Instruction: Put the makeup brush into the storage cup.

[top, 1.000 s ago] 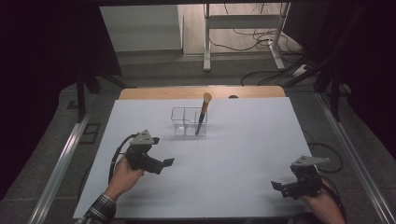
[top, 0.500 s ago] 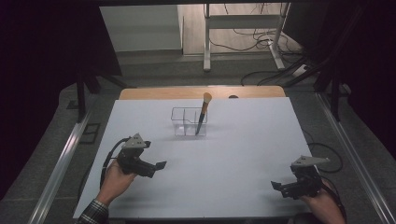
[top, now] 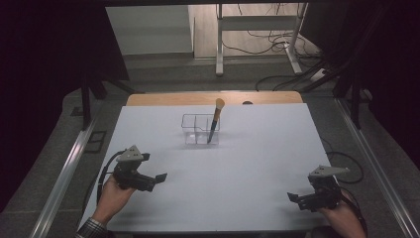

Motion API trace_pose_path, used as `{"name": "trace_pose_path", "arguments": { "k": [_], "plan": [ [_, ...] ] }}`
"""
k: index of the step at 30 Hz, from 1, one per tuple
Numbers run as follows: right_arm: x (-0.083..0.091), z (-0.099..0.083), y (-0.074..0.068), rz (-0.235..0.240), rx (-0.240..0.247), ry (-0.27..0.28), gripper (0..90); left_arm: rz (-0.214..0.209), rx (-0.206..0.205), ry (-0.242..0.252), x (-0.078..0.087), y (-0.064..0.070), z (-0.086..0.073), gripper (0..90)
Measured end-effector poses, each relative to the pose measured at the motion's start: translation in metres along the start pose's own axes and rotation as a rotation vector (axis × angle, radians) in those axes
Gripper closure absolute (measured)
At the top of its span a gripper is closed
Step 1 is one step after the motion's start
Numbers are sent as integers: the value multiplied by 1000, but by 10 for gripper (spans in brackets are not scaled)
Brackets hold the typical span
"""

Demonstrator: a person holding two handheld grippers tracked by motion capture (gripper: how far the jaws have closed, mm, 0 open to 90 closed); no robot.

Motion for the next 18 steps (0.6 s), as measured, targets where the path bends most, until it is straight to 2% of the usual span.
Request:
{"name": "trace_pose_path", "arguments": {
  "k": [11, 18],
  "plan": [
    [0, 0, 0, -3, 0, -2, 0, 26, 12, -15, 11, -6, -13, 0],
    [0, 0, 0, -3, 1, -3, 0, 46, 37, -7, 20, -10, -21, 0]
  ]
}}
Point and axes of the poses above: each handheld gripper's, and its own axes: x roughly backward along the jaws, z roughly out of its top, y roughly to its right, the point moved 5 cm from there along -x, roughly forward along the jaws, and after that the axes turned 2 degrees about y, right-handed, at the moved point
